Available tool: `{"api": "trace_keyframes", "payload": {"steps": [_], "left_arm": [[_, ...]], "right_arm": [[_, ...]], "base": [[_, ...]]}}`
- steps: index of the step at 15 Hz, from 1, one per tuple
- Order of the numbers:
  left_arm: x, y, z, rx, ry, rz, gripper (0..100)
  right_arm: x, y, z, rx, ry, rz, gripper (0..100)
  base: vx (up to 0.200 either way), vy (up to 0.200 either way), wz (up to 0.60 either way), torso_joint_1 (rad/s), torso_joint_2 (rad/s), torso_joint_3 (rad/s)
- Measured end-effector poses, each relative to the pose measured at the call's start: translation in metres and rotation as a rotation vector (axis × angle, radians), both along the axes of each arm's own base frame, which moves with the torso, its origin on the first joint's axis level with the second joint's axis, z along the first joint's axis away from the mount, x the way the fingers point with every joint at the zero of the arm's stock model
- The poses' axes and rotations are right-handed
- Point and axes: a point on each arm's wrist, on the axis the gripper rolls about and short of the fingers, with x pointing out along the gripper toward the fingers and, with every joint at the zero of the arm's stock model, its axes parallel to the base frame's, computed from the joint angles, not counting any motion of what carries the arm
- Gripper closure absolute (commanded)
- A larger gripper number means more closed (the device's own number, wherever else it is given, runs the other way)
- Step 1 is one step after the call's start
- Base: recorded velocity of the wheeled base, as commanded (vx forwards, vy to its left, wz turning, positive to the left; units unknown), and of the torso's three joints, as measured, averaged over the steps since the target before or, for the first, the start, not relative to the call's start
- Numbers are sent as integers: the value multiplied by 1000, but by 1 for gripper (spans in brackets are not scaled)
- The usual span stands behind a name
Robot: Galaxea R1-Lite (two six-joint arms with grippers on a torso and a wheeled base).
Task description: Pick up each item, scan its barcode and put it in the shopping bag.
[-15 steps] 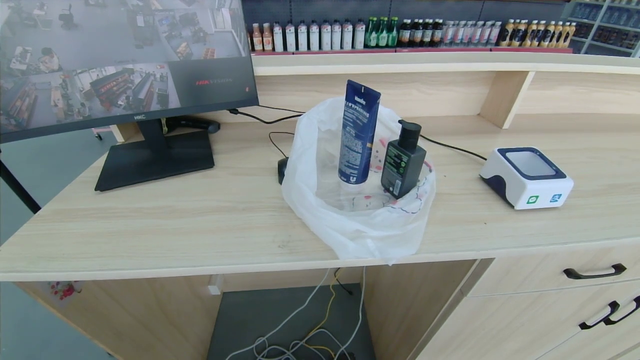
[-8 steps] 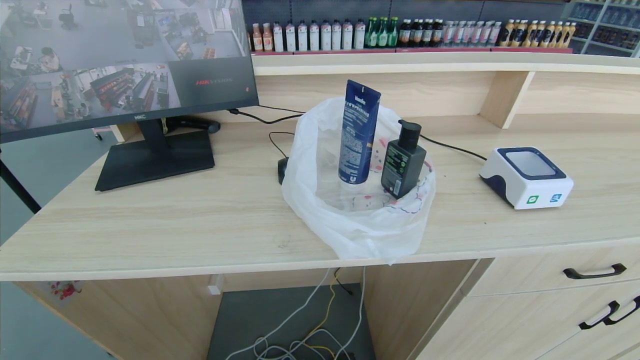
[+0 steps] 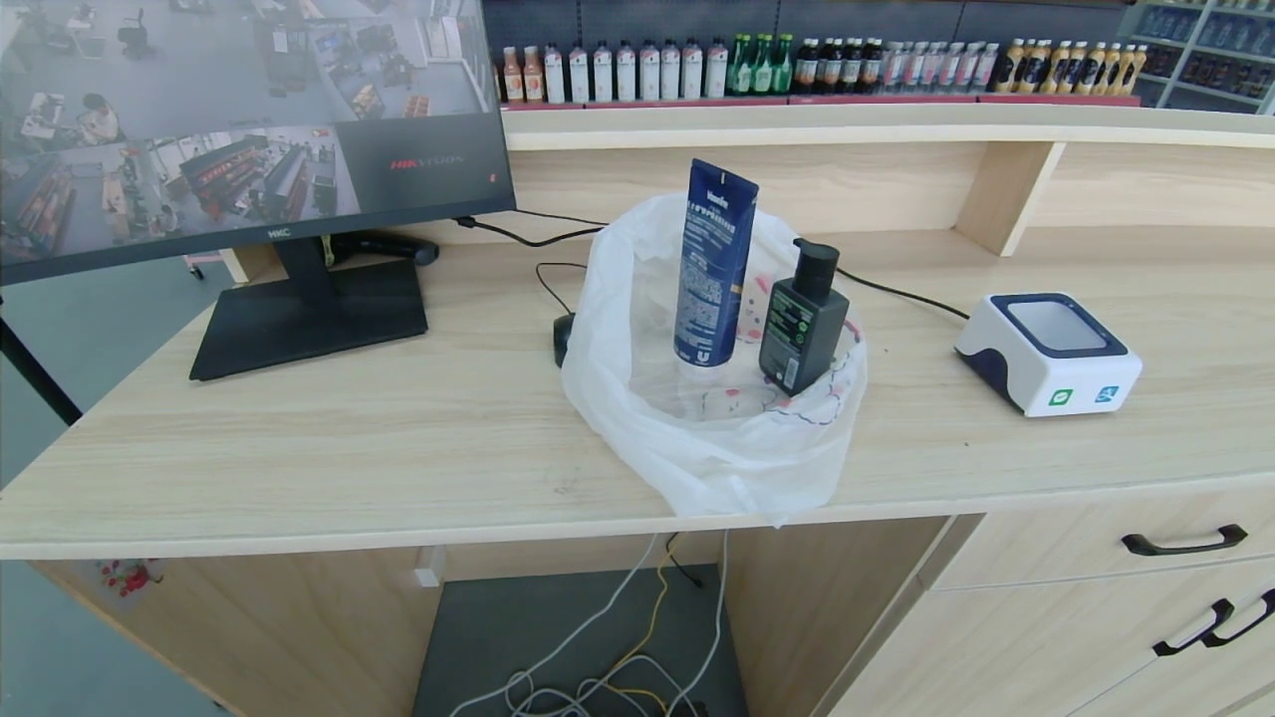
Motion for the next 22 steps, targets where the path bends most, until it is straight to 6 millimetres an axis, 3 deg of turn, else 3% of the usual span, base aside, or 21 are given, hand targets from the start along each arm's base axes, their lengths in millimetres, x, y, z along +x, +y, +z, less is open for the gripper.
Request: {"api": "trace_keyframes", "payload": {"steps": [2,22], "left_arm": [[0,0,0,-1,0,0,0],[0,0,0,-9,0,3,0]], "right_arm": [[0,0,0,3,0,1,0],[0,0,0,-3,-1,2,0]], "base": [[0,0,0,0,0,0],[0,-200,0,3,2,2]]}}
